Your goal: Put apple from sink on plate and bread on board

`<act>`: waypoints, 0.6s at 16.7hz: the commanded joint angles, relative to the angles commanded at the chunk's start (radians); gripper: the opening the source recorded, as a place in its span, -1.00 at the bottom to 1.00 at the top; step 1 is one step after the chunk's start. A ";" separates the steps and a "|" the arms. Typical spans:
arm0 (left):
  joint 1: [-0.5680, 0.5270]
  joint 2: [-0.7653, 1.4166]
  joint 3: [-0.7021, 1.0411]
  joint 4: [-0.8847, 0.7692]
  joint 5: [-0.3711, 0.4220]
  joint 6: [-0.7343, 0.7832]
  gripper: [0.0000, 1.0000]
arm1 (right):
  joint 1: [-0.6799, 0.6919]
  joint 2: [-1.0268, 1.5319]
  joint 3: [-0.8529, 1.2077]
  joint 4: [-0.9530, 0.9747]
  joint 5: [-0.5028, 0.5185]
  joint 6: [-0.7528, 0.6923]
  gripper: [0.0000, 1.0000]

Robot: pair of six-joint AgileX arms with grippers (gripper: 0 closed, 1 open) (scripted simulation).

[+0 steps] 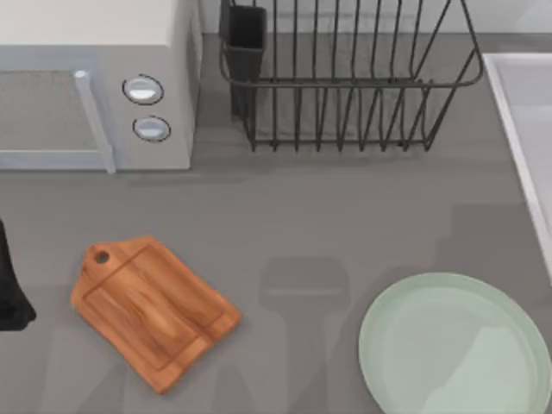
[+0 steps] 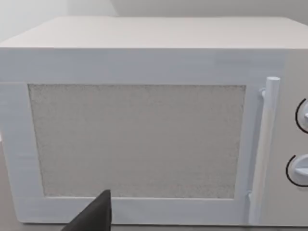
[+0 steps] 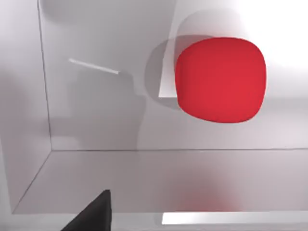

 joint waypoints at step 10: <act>0.000 0.000 0.000 0.000 0.000 0.000 1.00 | -0.013 0.114 0.078 -0.054 0.000 -0.016 1.00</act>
